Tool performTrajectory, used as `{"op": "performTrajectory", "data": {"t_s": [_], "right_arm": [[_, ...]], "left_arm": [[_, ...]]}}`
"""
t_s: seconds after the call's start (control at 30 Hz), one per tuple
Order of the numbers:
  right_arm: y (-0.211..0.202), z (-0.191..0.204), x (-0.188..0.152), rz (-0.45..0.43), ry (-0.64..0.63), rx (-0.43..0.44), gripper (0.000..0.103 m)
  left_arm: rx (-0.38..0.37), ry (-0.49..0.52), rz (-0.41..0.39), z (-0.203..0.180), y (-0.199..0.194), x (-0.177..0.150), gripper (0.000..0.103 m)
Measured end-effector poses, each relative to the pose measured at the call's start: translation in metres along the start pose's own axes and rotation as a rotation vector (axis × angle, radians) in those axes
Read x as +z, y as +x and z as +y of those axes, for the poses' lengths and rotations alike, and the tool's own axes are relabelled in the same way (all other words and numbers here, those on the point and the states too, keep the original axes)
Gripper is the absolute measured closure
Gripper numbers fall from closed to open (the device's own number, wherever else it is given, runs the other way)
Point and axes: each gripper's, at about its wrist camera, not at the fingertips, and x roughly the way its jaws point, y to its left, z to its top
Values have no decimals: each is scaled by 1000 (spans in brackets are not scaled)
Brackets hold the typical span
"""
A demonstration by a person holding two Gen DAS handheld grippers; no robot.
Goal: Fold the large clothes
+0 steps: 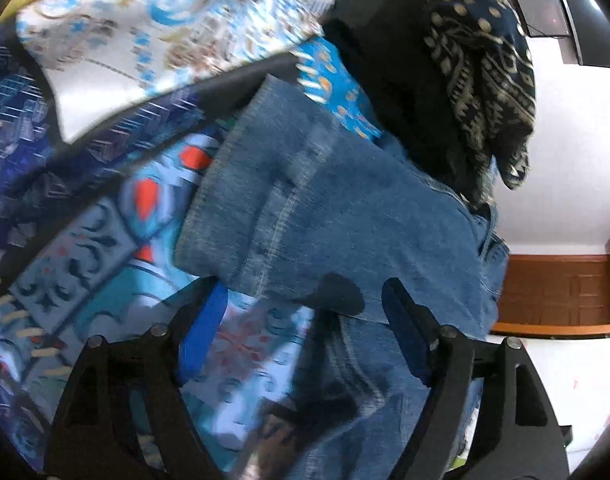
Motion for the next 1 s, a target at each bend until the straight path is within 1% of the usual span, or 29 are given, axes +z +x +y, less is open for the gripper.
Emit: {"op": "performTrajectory", "data": {"t_s": [0.07, 0.2, 0.23, 0.27, 0.3, 0.33, 0.4, 0.43, 0.47, 0.53, 0.63, 0.73, 0.87, 0.93, 0.97, 1.0], "right_arm": [[-2, -1, -1, -8, -5, -11, 0], [-5, -5, -1, -13, -1, -17, 0], [-5, -6, -1, -13, 3, -15, 0], [-6, -8, -1, -14, 8, -12, 0], [-7, -9, -1, -17, 12, -13, 0], [-7, -10, -1, -19, 13, -15, 0], [-9, -12, -3, -22, 15, -23, 0], [-9, -13, -3, -22, 17, -26, 0], [-9, -14, -3, -21, 22, -28, 0], [-10, -17, -3, -21, 31, -27, 0], [-13, -22, -4, -32, 38, -34, 0], [-15, -27, -3, -44, 47, -41, 0], [-18, -35, -2, -63, 56, -47, 0], [-20, -40, -2, -74, 62, -48, 0], [-21, -43, -1, -79, 66, -49, 0], [-22, -46, -1, -83, 73, -49, 0]], "left_arm": [[17, 9, -2, -4, 4, 1, 25], [17, 10, -17, -6, 13, 12, 25], [23, 8, -27, -5, 13, 15, 28], [45, 10, -41, -5, 14, 19, 37], [76, 5, -52, -6, 15, 22, 42], [91, 6, -61, -8, 17, 26, 44], [124, 42, -82, -13, 20, 31, 52], [154, 62, -91, -16, 21, 32, 61], [187, 81, -101, -18, 22, 34, 67], [207, 96, -110, -21, 20, 34, 75], [204, 129, -145, -40, 11, 28, 85], [191, 192, -202, -63, -11, 22, 87], [157, 304, -285, -113, -43, 10, 88], [108, 367, -318, -150, -56, 1, 89], [93, 396, -331, -160, -63, -3, 91], [74, 438, -350, -179, -66, -10, 96]]}}
